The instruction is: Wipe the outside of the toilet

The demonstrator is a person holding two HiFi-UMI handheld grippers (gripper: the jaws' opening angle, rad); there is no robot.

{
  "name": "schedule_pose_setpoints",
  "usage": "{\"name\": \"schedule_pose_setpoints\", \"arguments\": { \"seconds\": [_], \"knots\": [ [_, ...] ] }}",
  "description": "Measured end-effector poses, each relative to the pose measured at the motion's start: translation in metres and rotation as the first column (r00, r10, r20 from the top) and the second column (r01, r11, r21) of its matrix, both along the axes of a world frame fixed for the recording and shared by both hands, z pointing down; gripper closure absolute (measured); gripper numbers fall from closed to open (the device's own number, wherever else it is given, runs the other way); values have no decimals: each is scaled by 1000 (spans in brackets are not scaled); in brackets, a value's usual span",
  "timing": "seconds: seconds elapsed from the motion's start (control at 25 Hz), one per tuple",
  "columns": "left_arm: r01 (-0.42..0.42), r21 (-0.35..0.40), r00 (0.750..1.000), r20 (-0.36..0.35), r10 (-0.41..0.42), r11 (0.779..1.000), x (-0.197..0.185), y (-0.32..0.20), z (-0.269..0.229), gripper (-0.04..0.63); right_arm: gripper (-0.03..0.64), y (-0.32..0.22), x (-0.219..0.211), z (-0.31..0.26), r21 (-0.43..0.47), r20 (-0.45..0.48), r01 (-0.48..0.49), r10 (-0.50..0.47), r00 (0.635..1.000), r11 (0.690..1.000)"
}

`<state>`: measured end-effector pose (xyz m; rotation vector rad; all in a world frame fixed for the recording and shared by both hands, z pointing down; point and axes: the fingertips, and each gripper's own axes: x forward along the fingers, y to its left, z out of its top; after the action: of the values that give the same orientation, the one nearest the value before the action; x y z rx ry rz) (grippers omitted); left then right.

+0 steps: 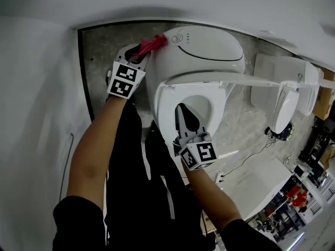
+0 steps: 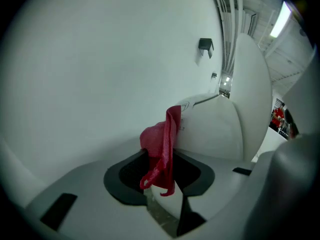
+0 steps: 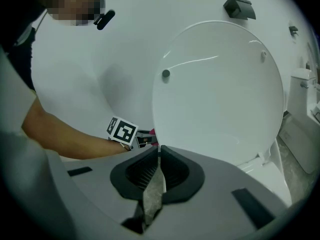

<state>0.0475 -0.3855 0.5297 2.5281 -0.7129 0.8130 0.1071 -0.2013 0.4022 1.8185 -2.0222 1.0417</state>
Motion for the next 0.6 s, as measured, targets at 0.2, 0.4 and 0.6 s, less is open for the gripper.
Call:
{"name": "schedule_pose_setpoints", "arguments": {
  "seconds": [0.2,0.4,0.6],
  "knots": [
    [-123,63,991,62,119,990,7,10,13,460,577,3,8,16,-5,8,-22,22,1000,1000],
    [-172,104,983,75,165,980,10,24,12,469,577,5,14,16,17,3,-14,14,1000,1000],
    [-182,111,980,96,172,977,6,44,17,476,577,8,24,19,38,0,-2,2,1000,999]
  ]
}}
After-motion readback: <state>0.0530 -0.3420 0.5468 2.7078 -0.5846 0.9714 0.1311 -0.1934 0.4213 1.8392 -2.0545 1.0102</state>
